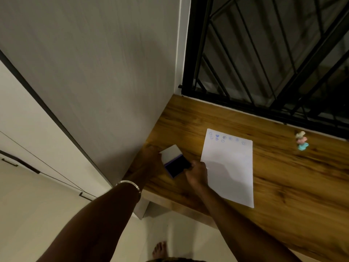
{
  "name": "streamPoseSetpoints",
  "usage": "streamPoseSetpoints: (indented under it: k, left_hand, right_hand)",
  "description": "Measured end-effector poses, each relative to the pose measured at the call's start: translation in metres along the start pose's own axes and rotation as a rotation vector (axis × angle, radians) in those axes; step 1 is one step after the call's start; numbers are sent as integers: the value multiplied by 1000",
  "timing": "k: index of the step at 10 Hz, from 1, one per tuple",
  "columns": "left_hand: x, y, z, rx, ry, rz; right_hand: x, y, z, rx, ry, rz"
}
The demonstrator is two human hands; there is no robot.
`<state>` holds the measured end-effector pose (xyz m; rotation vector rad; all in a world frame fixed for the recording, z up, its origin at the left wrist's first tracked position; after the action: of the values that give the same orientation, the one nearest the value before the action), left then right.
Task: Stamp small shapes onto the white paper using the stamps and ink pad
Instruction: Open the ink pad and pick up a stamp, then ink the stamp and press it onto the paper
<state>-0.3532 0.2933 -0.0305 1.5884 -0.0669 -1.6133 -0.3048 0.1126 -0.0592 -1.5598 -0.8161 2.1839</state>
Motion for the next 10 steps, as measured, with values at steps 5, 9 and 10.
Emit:
streamPoseSetpoints:
  k: [5, 9, 10]
  left_hand:
    - [30, 83, -27, 462, -55, -36]
    - [117, 218, -32, 623, -228, -4]
    - [138, 248, -36, 628, -242, 3]
  right_hand:
    - [-83, 28, -30, -147, 168, 487]
    - [-205, 109, -39, 196, 256, 506]
    - [-235, 136, -46, 247, 302, 493]
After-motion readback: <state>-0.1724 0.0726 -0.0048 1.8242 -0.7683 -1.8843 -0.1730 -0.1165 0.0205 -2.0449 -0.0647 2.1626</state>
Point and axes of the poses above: each hand's wrist, its own z-axis away from the middle knuckle, its own x-axis out of the palm, y = z × x, the point moved 2 cm from there along -z, towards the middle knuckle, and after that the axes turned 6 degrees about z, right-handed, at the moved point
